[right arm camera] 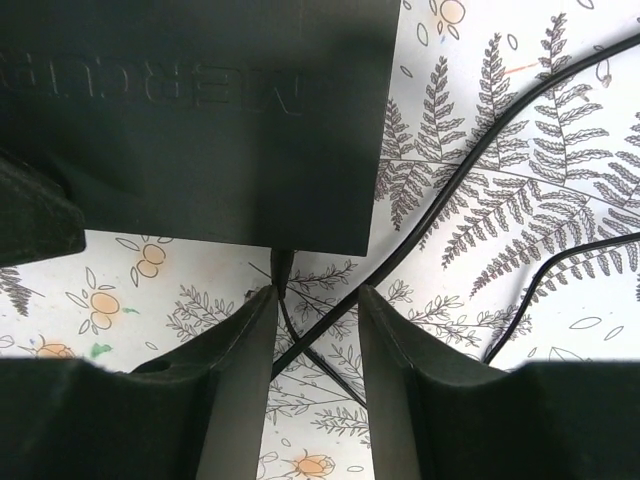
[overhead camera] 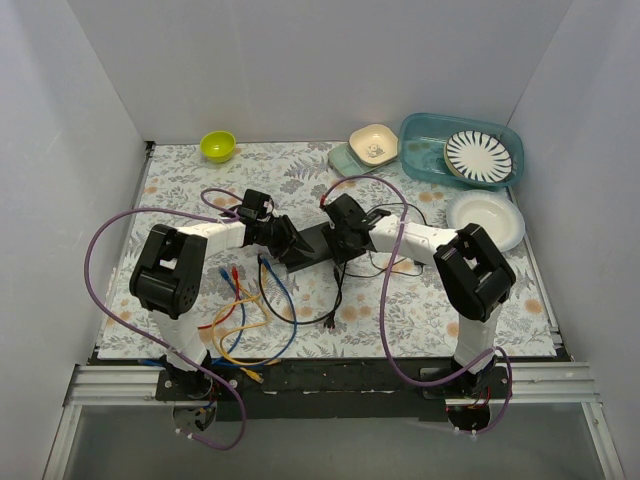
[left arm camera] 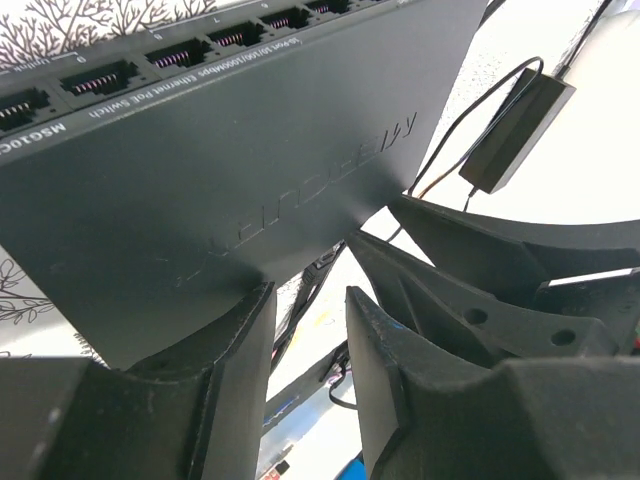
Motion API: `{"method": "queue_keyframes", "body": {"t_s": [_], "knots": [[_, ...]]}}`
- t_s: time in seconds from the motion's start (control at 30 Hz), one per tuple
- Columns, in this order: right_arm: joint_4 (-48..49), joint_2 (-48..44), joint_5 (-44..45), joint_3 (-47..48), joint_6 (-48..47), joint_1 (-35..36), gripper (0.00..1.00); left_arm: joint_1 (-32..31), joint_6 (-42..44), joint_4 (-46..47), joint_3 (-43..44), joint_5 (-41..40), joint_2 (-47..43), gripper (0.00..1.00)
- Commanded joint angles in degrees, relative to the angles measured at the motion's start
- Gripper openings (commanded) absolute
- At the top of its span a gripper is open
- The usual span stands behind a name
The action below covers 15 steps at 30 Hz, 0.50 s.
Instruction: Pull the plug from the switch port
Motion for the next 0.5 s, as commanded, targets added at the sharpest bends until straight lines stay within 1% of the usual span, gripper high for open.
{"method": "queue_keyframes", "body": {"t_s": [0.0, 0.17, 0.47], "knots": [[0.12, -0.82, 0.29, 3.89, 0.7, 0.64, 0.45, -0.01, 1.63, -2.43, -1.37, -1.92, -0.84, 0.34], [1.43, -3.2, -0.59, 1.95, 1.32, 1.16, 0.46, -0.01, 1.54, -2.17, -1.19, -2.01, -0.32, 0.34], [1.08, 4.0, 0.64, 4.06, -0.26, 1.16, 0.45, -0.01, 1.19, -2.0, -2.07, -2.1, -1.28, 0.34]]}}
